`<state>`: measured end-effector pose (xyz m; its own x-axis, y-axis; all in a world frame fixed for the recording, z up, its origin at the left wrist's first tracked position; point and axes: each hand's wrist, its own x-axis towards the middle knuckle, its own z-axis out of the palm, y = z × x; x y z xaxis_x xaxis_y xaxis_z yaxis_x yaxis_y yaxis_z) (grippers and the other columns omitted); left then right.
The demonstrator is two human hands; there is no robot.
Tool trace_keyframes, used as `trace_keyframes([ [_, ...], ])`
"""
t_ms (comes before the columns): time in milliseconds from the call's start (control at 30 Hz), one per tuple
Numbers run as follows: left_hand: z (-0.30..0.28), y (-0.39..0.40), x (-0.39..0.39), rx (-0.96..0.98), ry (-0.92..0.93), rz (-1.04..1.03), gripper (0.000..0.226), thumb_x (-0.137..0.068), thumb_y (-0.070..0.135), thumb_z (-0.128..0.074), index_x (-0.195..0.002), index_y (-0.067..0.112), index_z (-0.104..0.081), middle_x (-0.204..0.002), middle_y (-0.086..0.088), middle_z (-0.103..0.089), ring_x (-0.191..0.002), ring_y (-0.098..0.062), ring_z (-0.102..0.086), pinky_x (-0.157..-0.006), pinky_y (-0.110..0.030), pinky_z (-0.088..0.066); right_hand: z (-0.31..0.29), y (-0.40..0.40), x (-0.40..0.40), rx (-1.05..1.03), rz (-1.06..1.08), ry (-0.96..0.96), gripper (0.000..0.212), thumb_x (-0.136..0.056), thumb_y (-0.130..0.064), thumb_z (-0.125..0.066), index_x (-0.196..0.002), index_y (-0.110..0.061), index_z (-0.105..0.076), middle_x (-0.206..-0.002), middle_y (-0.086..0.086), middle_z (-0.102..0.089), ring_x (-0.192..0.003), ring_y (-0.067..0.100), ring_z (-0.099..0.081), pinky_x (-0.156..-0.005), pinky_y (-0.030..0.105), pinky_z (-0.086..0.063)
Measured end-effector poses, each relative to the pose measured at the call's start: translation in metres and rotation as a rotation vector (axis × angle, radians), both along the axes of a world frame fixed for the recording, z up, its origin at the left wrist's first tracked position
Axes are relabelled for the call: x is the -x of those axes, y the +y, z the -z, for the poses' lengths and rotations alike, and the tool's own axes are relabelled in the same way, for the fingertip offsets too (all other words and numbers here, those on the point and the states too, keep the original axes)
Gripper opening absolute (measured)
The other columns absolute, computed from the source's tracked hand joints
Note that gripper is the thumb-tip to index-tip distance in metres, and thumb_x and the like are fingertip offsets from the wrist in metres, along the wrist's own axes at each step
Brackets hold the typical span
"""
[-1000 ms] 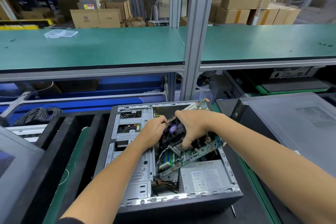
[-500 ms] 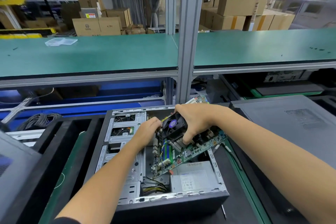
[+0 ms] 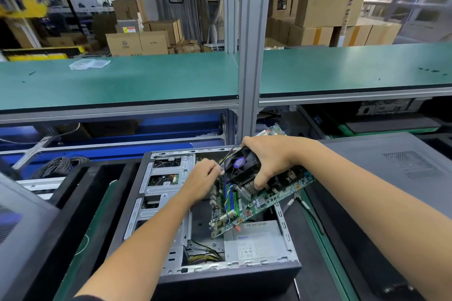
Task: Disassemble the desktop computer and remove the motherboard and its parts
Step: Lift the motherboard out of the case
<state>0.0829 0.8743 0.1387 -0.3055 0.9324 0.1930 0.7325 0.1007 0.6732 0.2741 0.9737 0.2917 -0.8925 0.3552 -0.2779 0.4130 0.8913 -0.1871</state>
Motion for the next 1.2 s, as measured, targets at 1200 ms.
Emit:
trace_keyframes([
  [1200, -0.008, 0.091, -0.065, 0.013, 0.152, -0.058, 0.015, -0.098, 0.027, -0.039, -0.100, 0.021, -0.052, -0.097, 0.003, -0.054, -0.086, -0.013, -0.051, -0.074, -0.031, -0.040, -0.004, 0.056, -0.120, 0.055, 0.135, 0.178, 0.085, -0.062, -0.043, -0.086, -0.125, -0.013, -0.038, -0.110, 0.005, -0.056, -0.099, 0.025, -0.059, -0.084, 0.046, -0.052],
])
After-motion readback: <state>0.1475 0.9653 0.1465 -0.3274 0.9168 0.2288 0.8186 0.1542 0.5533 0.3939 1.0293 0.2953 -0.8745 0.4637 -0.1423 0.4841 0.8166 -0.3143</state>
